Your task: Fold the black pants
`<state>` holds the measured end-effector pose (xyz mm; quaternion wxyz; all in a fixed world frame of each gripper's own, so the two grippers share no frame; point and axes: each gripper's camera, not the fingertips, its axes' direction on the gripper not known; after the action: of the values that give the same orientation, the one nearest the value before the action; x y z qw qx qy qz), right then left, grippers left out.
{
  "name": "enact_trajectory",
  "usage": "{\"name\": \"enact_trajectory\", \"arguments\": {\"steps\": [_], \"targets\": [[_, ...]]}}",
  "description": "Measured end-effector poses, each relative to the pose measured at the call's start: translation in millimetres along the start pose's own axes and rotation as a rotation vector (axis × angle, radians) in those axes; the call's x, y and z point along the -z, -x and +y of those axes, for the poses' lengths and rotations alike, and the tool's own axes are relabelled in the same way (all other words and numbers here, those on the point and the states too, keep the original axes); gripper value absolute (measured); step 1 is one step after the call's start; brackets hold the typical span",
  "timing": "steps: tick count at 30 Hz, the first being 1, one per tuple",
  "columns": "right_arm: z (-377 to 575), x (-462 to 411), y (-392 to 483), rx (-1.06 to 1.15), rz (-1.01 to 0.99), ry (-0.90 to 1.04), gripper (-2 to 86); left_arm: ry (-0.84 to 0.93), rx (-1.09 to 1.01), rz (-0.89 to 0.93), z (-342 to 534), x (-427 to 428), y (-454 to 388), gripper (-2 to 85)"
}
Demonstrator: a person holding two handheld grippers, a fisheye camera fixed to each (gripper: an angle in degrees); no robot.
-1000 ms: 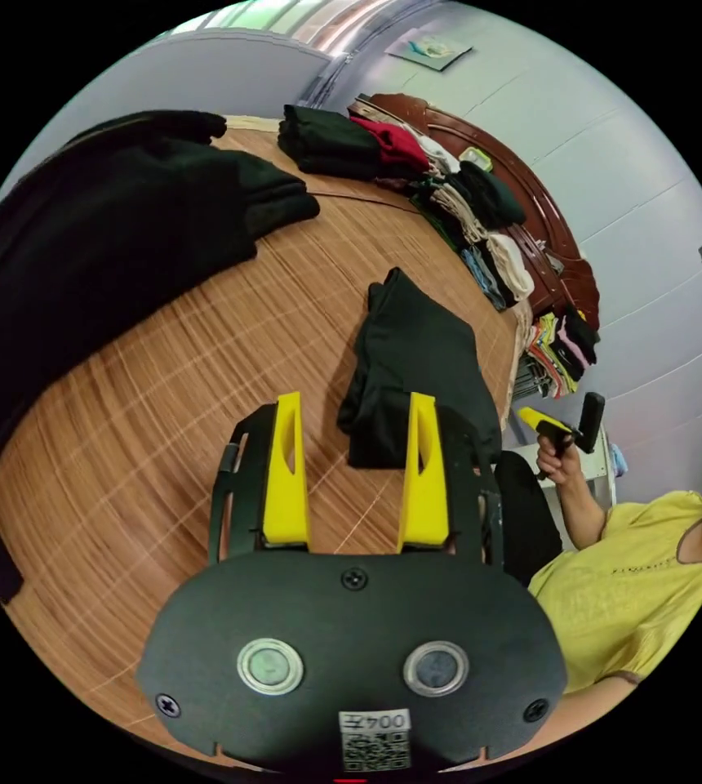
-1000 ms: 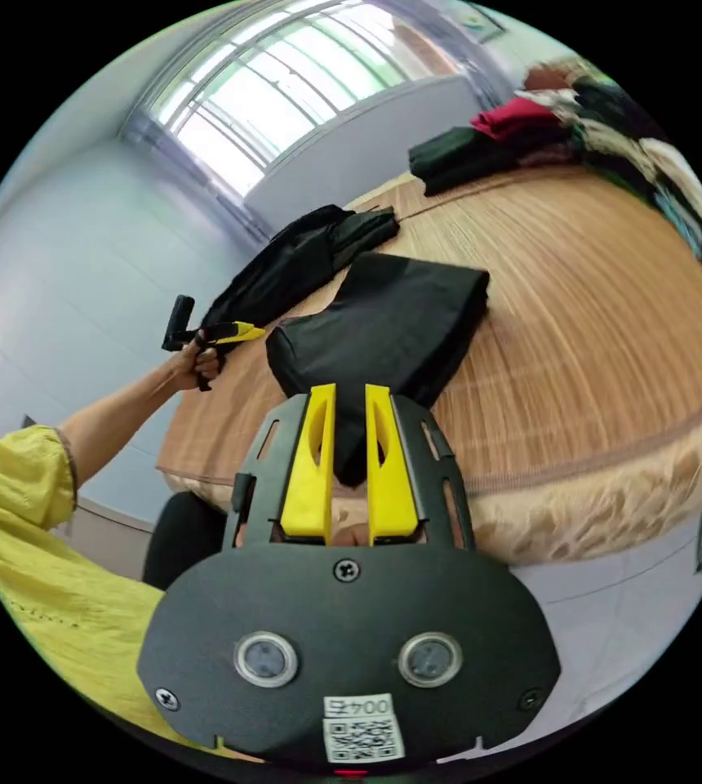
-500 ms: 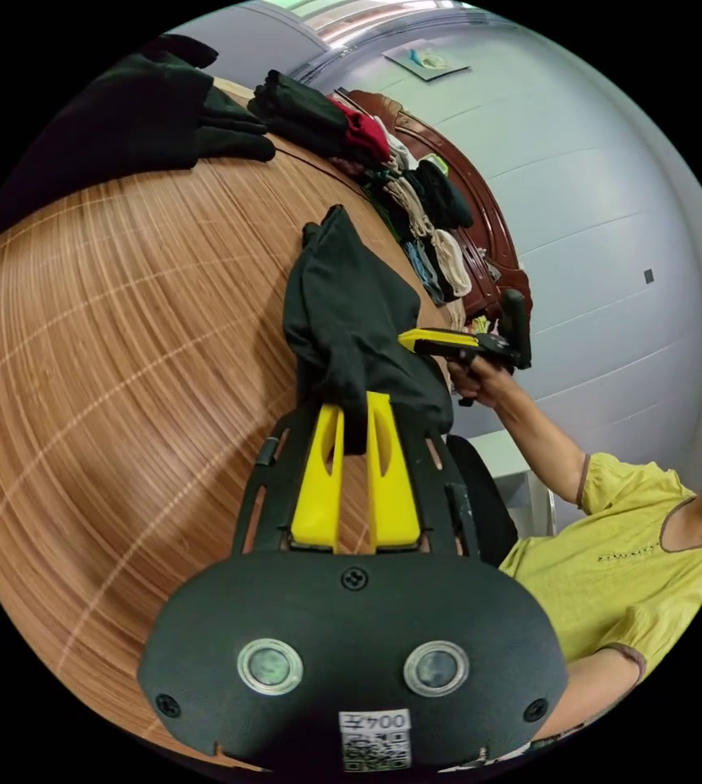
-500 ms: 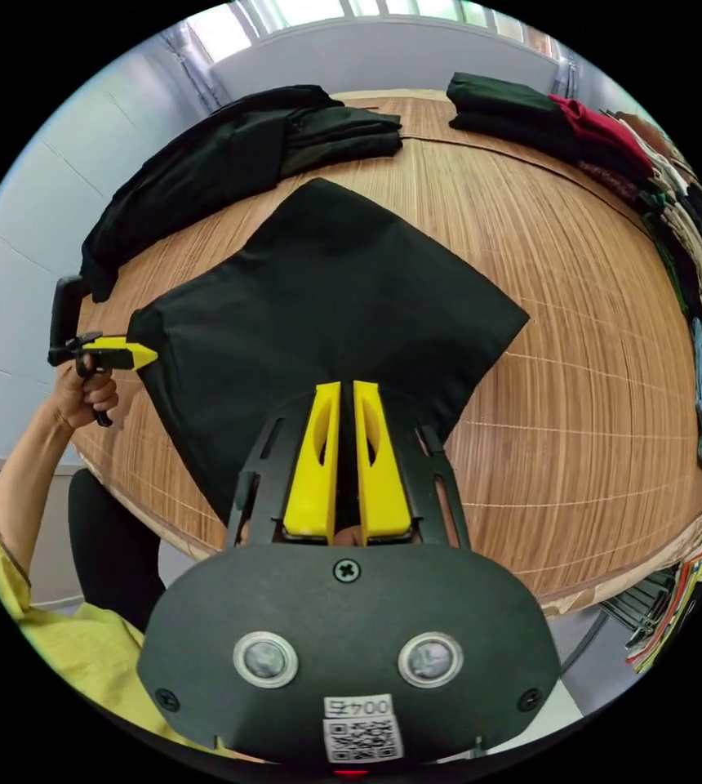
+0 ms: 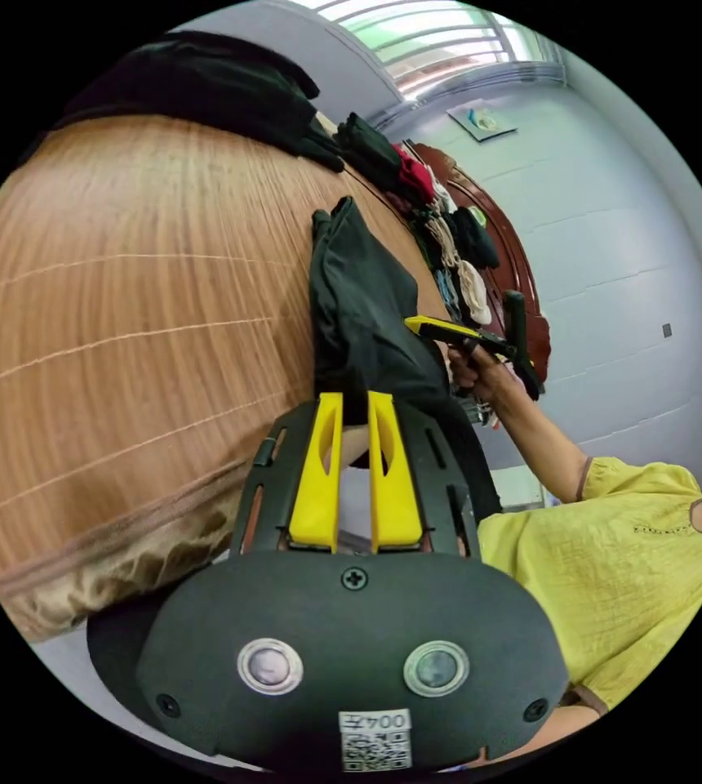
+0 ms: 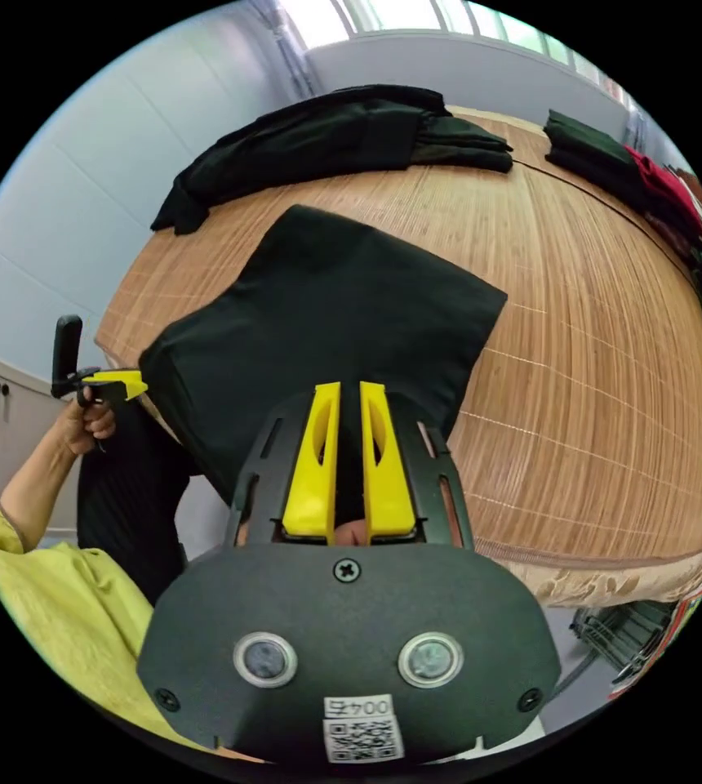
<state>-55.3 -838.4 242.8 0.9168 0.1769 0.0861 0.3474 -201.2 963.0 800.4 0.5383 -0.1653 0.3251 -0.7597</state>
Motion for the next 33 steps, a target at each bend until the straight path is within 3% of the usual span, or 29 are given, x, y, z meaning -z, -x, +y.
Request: {"name": "enact_trajectory", "arguments": {"steps": [7,13,17,24,29,33], "targets": [[73.5,64.1,-0.3,-0.202,-0.098,-0.152,8.2,-0.209,-0.23,-0.228,19.3,41.6,-96.7,1.6],[107.8,57.9,17.3,-0.298,-0.197,-0.15,7.4,-0.072,-0.45,-0.318,-36.5,-63.6,-166.3,0.5],[84.4,38.6,47.8,-0.214,-0.029,-0.017,4.7,0.186,-0.427,-0.539,-45.0,-152.8,-146.1,0.4],[25.8,83.2,90.0,-0.053,0.163,-0.044,6.6,0.125,-0.446,-0.594,-29.4,-171.6,-154.0,0.7],[-56.4,37.4,92.1,0.048,0.154,0.215,6.8,0.144,-0.376,-0.493,-50.3,-155.2,-156.4,1.6],[-86.0,14.4,86.2,0.082,0.107,0.389,6.2,-0.036,-0.273,-0.366,-93.0,-98.9,-145.4,3.5]]}}
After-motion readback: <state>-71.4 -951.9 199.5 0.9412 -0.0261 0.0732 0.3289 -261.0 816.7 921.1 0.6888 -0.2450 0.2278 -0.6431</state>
